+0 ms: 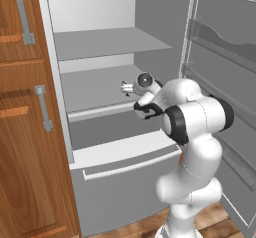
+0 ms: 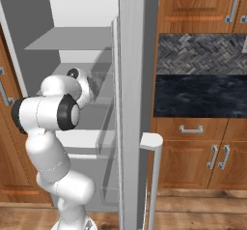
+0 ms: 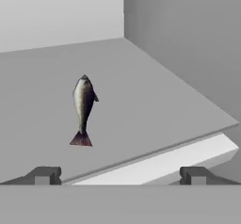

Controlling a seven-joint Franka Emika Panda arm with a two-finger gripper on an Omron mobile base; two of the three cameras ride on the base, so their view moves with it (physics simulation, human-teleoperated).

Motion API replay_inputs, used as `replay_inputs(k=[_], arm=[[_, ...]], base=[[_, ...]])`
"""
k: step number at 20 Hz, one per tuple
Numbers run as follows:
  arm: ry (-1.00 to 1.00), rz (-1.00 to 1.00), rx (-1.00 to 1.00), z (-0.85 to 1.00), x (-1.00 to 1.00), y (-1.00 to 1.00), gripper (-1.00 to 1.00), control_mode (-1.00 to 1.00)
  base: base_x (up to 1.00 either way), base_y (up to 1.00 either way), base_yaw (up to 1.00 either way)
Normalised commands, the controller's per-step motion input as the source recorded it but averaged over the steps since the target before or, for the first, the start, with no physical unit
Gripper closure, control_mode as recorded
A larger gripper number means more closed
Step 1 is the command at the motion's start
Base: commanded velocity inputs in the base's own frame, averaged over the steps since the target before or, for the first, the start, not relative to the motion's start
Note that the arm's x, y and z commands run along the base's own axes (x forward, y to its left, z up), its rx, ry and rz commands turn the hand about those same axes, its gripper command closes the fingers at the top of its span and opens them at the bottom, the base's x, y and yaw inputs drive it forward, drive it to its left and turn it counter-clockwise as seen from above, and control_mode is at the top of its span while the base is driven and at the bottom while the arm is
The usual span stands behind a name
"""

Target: Take the cheese, fish, and sweet potato from the fridge and place them on the plate on the dining counter to create an appetizer plate.

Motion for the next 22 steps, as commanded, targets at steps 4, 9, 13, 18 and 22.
replay_inputs(k=[4, 9, 13, 18, 22], arm=[[0.0, -0.11, 0.0, -0.14, 0.06, 0.12, -1.0, -1.0], [0.0, -0.12, 0.0, -0.14, 0.02, 0.16, -1.0, -1.0], [0.0, -0.13, 0.0, -0.12, 0.1, 0.09, -1.0, -1.0], [0.0, -0.11, 0.0, -0.11, 0.27, 0.0, -1.0, -1.0], [0.0, -0.1, 0.0, -0.14, 0.34, 0.0, -1.0, -1.0]], base=[[0.0, 0.0, 0.0], [0.0, 0.0, 0.0], [0.0, 0.0, 0.0], [0.0, 0.0, 0.0], [0.0, 0.0, 0.0]])
